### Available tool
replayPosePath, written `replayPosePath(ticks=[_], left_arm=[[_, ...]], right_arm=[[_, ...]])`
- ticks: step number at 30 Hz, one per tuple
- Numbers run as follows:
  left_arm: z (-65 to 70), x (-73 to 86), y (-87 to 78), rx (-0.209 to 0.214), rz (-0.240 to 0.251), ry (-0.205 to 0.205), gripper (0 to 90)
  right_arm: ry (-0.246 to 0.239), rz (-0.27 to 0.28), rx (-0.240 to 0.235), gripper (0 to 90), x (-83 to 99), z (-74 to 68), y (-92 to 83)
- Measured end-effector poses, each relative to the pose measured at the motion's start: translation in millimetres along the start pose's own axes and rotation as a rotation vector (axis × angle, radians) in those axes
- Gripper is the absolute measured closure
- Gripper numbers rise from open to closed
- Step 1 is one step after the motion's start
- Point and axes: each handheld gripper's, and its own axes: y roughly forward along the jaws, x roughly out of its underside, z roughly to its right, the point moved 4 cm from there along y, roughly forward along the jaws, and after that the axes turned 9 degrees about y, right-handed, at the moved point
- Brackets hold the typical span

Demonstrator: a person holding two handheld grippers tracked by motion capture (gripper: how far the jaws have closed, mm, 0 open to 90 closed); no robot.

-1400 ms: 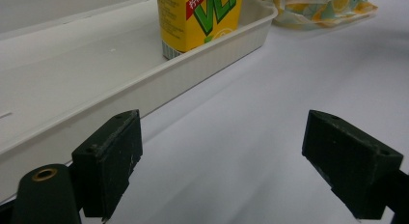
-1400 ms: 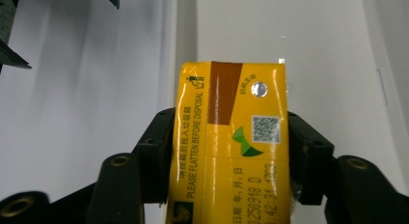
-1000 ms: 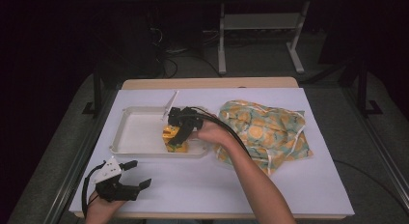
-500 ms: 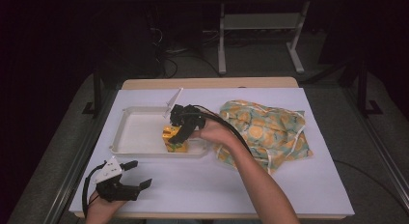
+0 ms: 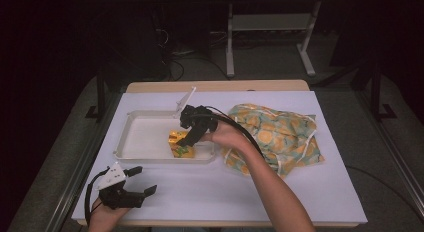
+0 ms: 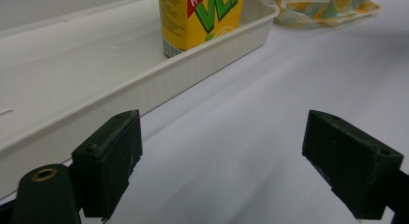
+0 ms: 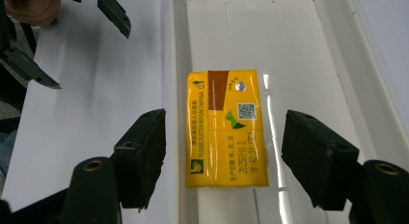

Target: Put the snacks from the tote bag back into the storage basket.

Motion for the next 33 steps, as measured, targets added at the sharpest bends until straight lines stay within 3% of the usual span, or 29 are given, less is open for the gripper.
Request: replayPosePath(ticks=[31,33], left_arm=[[0.1,0.0,0.4,-0.003,-0.003,-0.001,13.8],[-0.5,-0.2,-0.6,-0.005,0.003,-0.015,13.8]], right_arm=[[0.058,0.061,0.049,30.4,27.4,9.5,-39.2],[0.066,0.063,0.055,30.4,30.0,10.9,-41.7]])
